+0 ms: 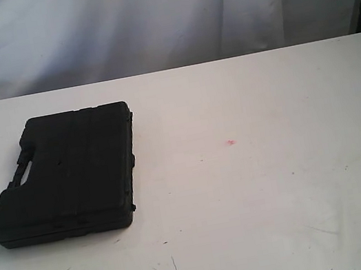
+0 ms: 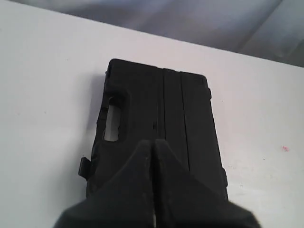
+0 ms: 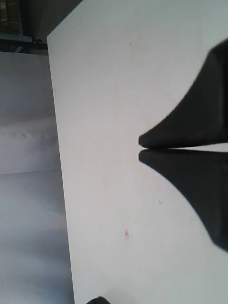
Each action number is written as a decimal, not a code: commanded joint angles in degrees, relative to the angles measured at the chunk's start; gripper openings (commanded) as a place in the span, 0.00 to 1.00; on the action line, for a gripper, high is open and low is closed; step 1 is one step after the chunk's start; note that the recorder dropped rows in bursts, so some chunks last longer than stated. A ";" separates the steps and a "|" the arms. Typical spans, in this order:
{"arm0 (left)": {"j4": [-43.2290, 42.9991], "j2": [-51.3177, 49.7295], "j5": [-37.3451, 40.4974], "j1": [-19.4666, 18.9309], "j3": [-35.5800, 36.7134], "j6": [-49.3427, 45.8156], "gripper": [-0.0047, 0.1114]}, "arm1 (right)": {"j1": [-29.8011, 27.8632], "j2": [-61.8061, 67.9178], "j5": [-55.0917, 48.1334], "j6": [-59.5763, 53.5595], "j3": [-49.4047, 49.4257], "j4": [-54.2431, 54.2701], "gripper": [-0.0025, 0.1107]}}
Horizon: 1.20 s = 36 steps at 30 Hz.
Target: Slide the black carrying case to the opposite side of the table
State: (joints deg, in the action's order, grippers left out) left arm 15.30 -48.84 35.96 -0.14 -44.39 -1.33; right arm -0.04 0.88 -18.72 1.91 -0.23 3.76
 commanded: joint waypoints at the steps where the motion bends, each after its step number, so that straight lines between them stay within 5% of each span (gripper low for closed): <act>1: -1.24 3.61 -0.07 0.14 0.40 -0.63 0.04 | -0.44 -0.22 0.00 0.25 0.23 0.24 0.02; 11: -2.17 7.21 -0.64 0.10 2.17 -9.22 0.04 | -0.44 -0.22 0.00 0.25 0.23 0.24 0.02; 25: -0.87 30.99 -12.67 -2.58 25.11 -10.02 0.04 | -0.44 -0.22 0.00 0.25 0.23 0.24 0.02; 36: -1.19 39.80 -16.52 -2.58 34.29 -12.63 0.04 | -0.44 -0.22 0.00 0.25 0.23 0.24 0.02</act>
State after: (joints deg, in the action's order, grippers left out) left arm 13.99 -9.98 20.52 -2.61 -11.22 -13.33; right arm -0.04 0.88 -18.72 1.91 -0.23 3.76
